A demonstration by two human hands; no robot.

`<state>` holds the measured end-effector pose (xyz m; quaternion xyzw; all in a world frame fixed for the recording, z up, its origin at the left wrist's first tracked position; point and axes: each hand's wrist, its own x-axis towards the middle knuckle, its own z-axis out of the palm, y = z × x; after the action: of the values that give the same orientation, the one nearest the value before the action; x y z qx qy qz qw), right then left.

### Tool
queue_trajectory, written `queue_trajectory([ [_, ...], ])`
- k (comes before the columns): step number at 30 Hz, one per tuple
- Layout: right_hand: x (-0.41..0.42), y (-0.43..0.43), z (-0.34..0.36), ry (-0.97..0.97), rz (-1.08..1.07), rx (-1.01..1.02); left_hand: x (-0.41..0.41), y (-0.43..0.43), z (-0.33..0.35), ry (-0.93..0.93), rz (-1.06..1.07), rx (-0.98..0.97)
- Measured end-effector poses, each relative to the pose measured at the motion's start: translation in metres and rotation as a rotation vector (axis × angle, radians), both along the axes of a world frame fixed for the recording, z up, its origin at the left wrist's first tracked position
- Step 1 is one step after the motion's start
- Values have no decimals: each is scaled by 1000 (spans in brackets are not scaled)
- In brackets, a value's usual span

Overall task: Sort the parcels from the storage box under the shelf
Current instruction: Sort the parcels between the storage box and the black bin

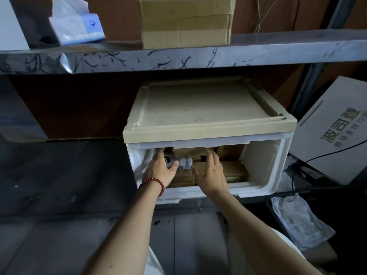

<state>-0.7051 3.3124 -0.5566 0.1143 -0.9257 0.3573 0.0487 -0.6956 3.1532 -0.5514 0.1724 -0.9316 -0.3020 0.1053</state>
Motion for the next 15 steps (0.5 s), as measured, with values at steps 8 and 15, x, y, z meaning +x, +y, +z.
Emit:
queue_trajectory([
  [8,-23,-15,-14,18,-146,-135,-19,-5,-10,-2,-64,-49],
  [15,-33,-9,-19,-25,-85,-304,-35,-8,-20,-8,-65,76],
])
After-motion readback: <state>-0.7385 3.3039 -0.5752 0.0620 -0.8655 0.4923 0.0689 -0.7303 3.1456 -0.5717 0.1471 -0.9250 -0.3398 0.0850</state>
